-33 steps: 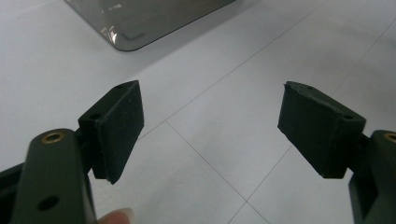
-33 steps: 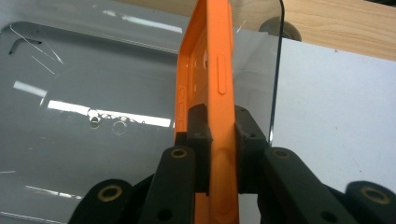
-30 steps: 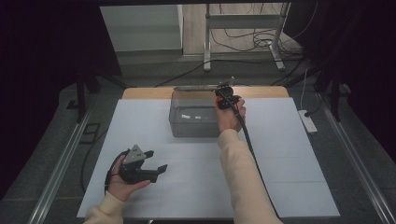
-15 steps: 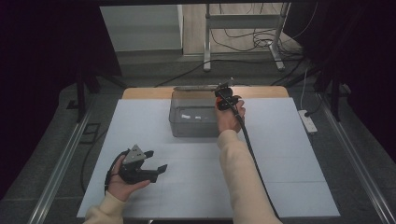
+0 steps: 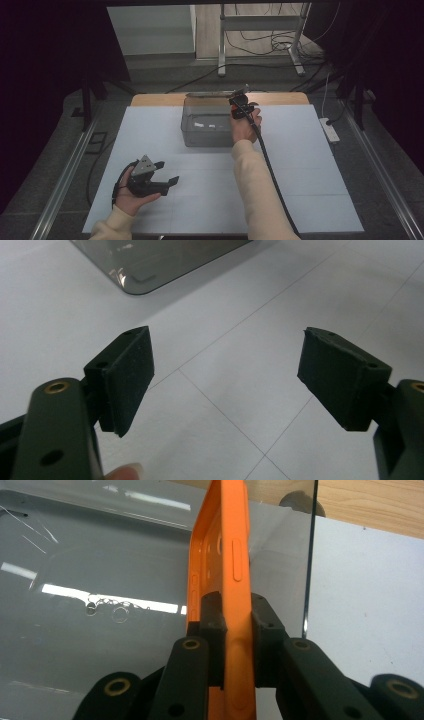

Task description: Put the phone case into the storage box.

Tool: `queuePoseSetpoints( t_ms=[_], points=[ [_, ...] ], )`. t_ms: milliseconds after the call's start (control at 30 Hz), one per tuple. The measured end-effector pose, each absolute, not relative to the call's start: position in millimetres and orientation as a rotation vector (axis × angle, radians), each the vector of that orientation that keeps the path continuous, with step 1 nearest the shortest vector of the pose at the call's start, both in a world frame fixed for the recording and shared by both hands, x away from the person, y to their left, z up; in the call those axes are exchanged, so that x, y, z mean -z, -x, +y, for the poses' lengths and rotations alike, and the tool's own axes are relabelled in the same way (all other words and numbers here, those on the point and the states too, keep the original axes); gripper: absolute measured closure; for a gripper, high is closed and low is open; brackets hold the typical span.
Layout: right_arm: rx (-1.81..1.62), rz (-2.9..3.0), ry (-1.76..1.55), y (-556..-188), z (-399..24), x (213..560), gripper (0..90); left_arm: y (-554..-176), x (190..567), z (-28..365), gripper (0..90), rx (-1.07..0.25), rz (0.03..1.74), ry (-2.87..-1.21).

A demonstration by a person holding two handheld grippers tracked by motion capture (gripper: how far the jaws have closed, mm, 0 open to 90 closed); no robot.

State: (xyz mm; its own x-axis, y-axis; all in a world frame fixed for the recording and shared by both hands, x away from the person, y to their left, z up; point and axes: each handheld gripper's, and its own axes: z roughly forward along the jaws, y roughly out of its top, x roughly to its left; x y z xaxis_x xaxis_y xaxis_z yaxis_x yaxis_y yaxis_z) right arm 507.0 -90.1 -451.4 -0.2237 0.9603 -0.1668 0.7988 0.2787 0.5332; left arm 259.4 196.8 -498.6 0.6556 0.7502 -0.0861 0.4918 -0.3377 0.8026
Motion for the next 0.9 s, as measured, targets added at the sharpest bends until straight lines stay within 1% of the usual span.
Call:
queuePoseSetpoints(
  t_ms=[900],
  points=[
    [-0.424,2.098,-1.568,-508.6,-84.8,460.6,79.5,-259.3,498.8,197.4,22.1,-0.378,0.966,-2.005]
  ],
)
